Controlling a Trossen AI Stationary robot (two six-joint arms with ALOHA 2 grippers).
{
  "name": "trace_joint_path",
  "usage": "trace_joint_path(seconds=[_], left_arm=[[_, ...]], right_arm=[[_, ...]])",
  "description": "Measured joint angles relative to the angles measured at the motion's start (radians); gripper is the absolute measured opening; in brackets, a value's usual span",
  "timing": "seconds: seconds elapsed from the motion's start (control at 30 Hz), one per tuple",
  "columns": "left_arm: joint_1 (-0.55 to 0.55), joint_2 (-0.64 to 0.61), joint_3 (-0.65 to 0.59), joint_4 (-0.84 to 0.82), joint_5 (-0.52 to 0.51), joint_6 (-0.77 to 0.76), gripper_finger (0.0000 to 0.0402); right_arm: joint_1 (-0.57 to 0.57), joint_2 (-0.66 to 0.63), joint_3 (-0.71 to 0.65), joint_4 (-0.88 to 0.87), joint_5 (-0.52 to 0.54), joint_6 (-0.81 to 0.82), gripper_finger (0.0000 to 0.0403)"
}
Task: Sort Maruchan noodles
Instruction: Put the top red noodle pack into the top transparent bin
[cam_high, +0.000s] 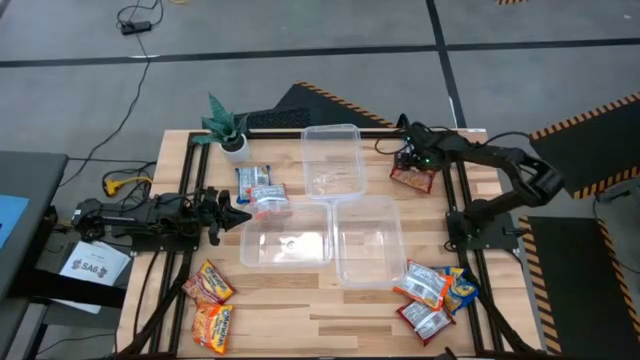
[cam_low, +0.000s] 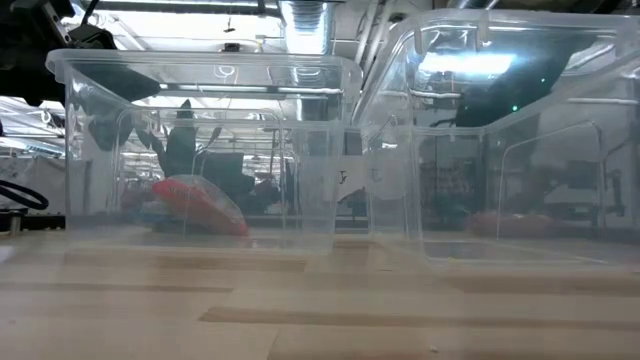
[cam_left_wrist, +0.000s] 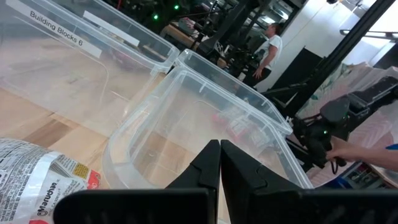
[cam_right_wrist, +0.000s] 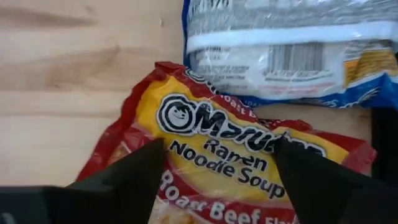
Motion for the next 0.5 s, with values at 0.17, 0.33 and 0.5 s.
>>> trace_joint_path(seconds=[0.17,0.33,0.5], left_arm=[[0.0,0.0,0.0,0.0,0.0,0.0,0.0],[0.0,0.0,0.0,0.0,0.0,0.0,0.0],[0.0,0.0,0.0,0.0,0.0,0.0,0.0]], right_arm=[[0.019,0.014,0.001,-0.007,0.003,0.0,0.0179],[0.044,-0.036,0.001,-0.027,0.0,-0.024,0.0019],[0.091,-0.144,0.085,-0.199,-0.003,-0.005,0.0007]])
